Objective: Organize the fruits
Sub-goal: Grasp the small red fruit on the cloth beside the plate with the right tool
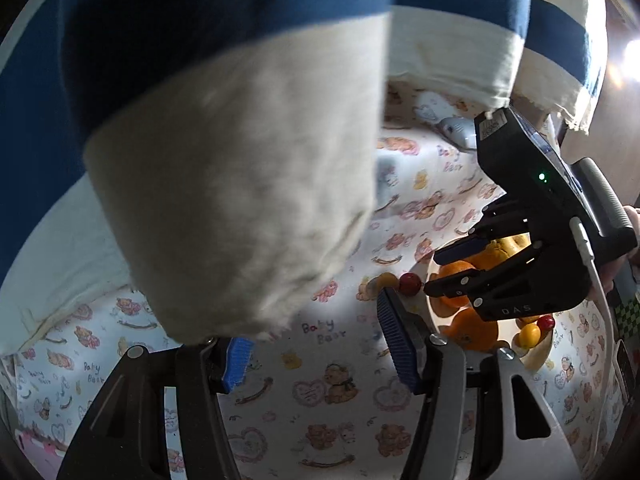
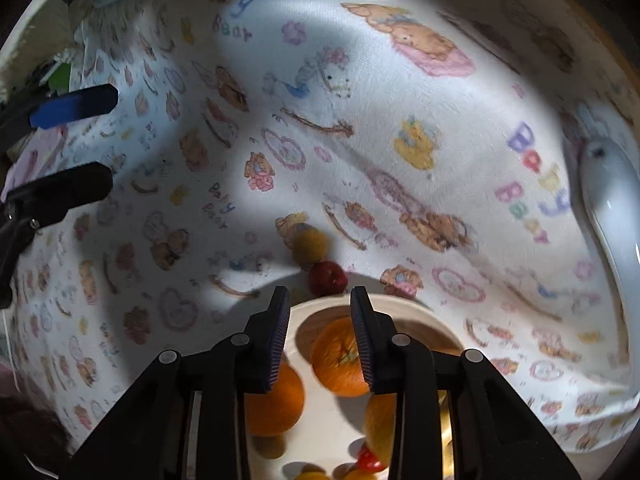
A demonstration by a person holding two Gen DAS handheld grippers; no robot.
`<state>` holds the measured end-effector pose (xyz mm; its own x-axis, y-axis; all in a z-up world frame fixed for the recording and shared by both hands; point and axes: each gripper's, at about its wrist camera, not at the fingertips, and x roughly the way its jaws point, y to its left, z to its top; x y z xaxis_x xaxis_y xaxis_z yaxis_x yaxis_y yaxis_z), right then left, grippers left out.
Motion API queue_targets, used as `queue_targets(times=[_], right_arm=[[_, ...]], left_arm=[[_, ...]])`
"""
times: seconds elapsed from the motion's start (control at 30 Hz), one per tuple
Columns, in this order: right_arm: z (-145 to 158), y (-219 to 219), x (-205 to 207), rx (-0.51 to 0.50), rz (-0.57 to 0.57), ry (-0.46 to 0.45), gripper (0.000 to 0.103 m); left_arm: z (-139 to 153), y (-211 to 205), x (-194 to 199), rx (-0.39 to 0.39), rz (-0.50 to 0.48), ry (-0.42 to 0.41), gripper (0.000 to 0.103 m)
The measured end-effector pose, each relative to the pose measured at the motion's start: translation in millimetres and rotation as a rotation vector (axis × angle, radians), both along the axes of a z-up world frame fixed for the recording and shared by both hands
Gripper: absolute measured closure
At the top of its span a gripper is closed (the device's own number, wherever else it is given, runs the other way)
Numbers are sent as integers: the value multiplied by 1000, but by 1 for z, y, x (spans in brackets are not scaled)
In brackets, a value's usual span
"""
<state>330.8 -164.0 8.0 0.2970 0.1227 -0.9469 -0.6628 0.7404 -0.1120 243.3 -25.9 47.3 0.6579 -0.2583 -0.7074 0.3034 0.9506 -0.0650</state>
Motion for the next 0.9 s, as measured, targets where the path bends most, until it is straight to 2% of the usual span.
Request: queue_targets(times=[0.27,0.63,0.67,0.8,0.9], right_arm=[[-16,12,12,-60,64,35,72],[-30,27,32,-130,61,61,72],[-32,28,33,-134,59,58,75],[-28,30,30,-121,50,48,77],[-13,26,18,-84,29,13,77]], left_arm=[[-6,2,-1,-9,0,12,46],[-6,2,1,-7,-5,9,46],[-6,3,0,-6,-3,8,46],[-4,7,-4,-3,3,5,46],[3,7,-8,2,3,-6,46]])
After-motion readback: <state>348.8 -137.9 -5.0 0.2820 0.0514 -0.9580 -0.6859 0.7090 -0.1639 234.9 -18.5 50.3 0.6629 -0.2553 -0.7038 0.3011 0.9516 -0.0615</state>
